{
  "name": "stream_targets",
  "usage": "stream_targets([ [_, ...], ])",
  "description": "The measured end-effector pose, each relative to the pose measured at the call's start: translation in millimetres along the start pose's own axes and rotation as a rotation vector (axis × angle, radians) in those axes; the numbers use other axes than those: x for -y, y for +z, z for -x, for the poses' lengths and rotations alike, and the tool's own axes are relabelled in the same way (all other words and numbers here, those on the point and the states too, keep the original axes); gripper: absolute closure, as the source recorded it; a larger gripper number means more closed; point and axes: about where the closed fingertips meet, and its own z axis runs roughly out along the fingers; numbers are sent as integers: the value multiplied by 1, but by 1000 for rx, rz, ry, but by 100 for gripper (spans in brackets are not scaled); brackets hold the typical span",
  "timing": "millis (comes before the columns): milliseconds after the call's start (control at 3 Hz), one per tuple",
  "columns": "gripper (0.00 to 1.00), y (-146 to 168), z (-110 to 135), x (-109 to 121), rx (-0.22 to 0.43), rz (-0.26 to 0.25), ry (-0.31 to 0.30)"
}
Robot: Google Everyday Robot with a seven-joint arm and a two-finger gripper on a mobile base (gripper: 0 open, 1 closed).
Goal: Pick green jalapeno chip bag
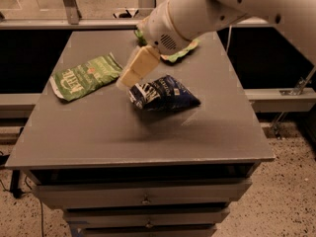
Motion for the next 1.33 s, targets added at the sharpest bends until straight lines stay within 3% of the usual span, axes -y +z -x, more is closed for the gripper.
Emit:
stream_targets([
  [667,0,110,32,3,135,73,54],
  [1000,0,157,39,-3,137,122,46],
  [1333,0,183,29,5,121,122,34],
])
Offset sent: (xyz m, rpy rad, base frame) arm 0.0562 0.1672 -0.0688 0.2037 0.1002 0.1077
